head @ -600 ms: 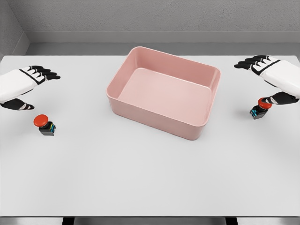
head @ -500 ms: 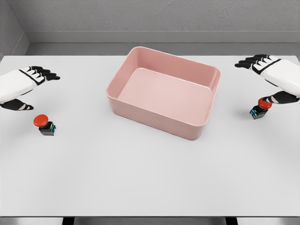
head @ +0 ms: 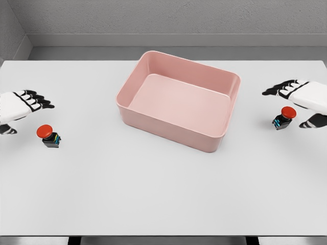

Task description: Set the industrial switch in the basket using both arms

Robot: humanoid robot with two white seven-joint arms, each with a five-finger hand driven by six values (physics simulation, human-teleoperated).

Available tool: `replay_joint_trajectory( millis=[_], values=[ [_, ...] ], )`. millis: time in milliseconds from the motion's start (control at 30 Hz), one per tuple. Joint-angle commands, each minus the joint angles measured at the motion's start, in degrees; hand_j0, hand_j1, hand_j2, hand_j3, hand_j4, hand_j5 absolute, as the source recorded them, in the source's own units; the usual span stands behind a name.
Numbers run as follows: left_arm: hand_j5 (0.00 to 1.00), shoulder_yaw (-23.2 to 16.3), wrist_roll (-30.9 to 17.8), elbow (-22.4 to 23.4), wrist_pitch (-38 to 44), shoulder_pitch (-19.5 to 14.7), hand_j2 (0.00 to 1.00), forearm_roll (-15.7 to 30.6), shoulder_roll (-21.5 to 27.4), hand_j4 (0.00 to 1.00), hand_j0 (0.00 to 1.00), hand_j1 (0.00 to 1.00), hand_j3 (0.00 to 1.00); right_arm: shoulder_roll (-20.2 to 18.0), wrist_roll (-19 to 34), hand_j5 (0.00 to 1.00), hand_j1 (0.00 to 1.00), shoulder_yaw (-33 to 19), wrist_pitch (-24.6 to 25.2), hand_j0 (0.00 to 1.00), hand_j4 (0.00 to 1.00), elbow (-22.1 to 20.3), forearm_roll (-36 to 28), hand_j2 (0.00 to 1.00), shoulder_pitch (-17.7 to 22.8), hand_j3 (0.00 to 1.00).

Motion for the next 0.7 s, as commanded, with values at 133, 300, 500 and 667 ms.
replay_joint_trajectory(
  millis=[133,300,500,667],
  values=[
    [1.0,-3.42,0.01,-3.02,0.07,0.0,1.0,-1.14,-0.46,1.0,1.0,1.0,1.0,0.24,4.7,1.0,1.0,2.99,6.0,1.0,1.0,0.33,-0.34,1.0,0.09,1.0],
    [1.0,-4.39,0.01,-4.69,0.07,0.0,1.0,-1.14,-1.43,1.0,1.0,1.0,1.0,0.59,5.06,1.0,1.0,4.05,14.88,1.0,1.0,1.74,-0.25,1.0,-0.26,1.0],
    [1.0,-5.27,0.01,-4.69,0.07,-0.26,1.0,-2.81,-3.19,1.0,1.0,1.0,1.0,1.38,9.97,1.0,1.0,4.13,16.82,1.0,1.0,1.47,-0.34,1.0,-4.13,1.0],
    [0.99,-5.27,-2.01,-4.52,0.07,-0.26,0.99,-3.87,-3.45,0.99,0.99,0.99,0.99,4.72,12.28,1.0,1.0,10.89,21.03,1.0,1.0,1.91,-0.25,1.0,-10.89,1.0]
  ],
)
